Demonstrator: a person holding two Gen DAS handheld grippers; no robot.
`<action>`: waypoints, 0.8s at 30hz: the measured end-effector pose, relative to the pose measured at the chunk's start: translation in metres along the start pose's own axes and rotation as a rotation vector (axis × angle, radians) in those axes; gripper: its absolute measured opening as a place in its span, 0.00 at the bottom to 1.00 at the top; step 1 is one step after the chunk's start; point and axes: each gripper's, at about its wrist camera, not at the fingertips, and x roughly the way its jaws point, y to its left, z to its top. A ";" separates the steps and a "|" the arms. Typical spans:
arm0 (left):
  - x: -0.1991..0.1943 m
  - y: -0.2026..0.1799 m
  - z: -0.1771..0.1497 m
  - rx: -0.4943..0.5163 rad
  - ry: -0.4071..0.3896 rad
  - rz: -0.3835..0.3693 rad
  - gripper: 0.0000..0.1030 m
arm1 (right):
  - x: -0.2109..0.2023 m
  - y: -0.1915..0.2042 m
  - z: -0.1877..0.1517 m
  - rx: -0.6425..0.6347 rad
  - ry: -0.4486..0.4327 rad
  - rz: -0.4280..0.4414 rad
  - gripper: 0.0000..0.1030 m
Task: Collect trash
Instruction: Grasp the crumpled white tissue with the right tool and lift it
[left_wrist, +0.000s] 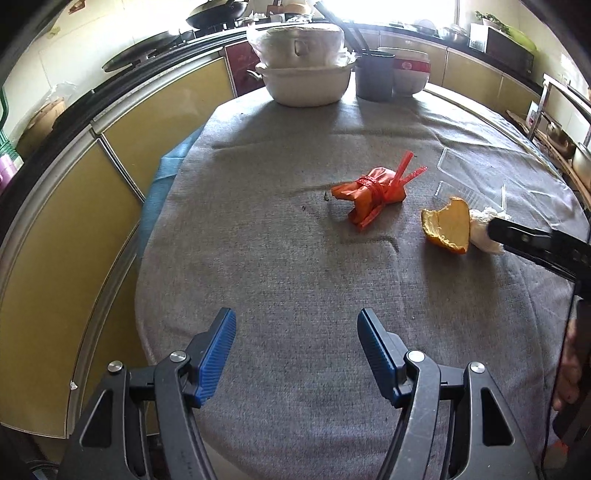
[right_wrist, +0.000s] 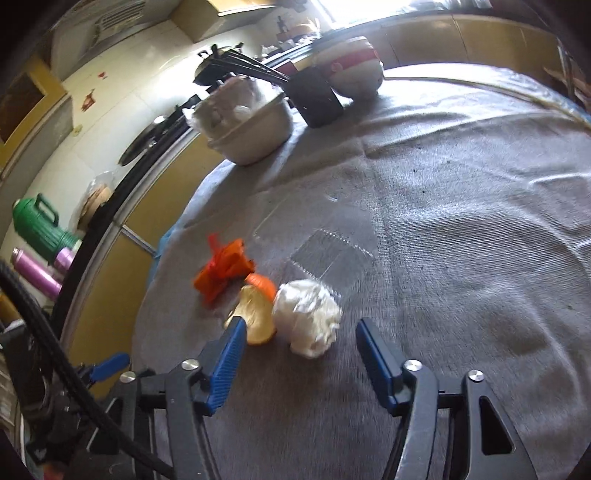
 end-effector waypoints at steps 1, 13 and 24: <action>0.001 0.000 0.001 -0.001 0.001 -0.003 0.67 | 0.005 -0.002 0.002 0.017 0.005 0.005 0.57; 0.008 -0.022 0.028 0.018 0.007 -0.096 0.67 | -0.004 -0.002 -0.005 -0.021 -0.014 0.007 0.37; 0.033 -0.081 0.055 0.013 0.085 -0.264 0.67 | -0.048 -0.044 -0.029 0.035 -0.029 -0.022 0.37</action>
